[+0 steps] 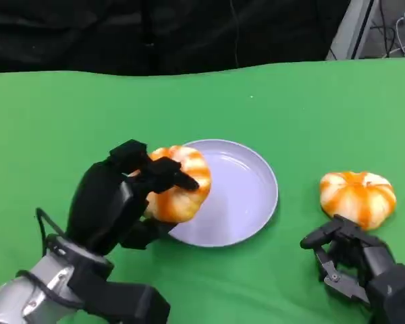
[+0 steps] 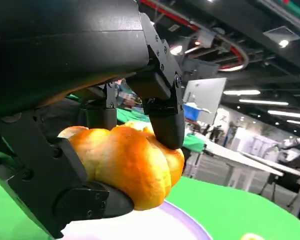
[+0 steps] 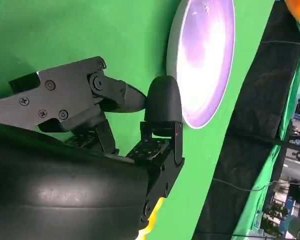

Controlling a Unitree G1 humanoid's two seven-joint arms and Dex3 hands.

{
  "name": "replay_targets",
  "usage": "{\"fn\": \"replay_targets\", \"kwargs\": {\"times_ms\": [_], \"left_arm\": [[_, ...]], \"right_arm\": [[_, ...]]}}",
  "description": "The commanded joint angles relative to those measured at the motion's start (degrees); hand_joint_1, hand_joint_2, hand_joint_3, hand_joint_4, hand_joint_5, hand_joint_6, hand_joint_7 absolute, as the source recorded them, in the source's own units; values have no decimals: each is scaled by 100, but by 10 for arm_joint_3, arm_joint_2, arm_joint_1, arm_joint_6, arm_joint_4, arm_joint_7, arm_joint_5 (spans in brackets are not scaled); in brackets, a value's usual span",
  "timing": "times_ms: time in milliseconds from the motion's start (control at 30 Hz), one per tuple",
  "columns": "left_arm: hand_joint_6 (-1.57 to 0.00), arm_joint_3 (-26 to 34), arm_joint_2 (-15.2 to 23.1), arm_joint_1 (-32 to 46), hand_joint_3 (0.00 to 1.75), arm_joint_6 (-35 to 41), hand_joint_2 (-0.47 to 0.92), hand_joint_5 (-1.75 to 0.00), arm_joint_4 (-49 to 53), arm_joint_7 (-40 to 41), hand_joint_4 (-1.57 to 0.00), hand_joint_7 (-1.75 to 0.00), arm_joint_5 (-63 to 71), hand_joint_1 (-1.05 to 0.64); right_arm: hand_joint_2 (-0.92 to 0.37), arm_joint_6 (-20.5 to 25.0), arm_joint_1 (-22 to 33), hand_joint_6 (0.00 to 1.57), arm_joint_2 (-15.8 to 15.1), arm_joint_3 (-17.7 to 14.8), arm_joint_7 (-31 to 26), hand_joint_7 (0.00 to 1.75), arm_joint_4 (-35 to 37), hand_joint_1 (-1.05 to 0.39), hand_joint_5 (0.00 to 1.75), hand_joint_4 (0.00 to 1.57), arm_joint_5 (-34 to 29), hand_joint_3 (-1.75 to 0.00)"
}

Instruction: Grasp the bread from the table and place it into the plate.

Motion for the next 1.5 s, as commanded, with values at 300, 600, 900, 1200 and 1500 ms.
{"fn": "replay_targets", "kwargs": {"times_ms": [300,600,900,1200,1500], "left_arm": [[-81,-39,-26,-62,108,-5,38,-170,100,30,-74,-132,0,-11],[-78,-70,-48,-112,95,-18,44,-172,193,52,-71,-136,-2,-7],[-77,-84,-72,-150,81,-12,54,-172,249,18,-66,-132,-14,-6],[-75,-101,-87,-181,41,-3,74,-168,289,-20,-64,-130,-24,-4],[-82,-107,-102,-202,31,11,83,-156,316,-41,-64,-108,-34,-7]], "right_arm": [[-84,13,8,71,-6,2,-7,132,3,-18,175,73,-6,-65],[-84,12,9,71,-3,1,-2,132,1,-19,175,72,0,-65],[-84,14,11,70,-1,2,-1,135,-2,-20,175,73,0,-65],[-85,8,14,69,-1,2,1,137,-3,-18,175,76,1,-65],[-84,9,7,70,-2,2,-4,137,4,-18,175,76,-3,-66]]}}
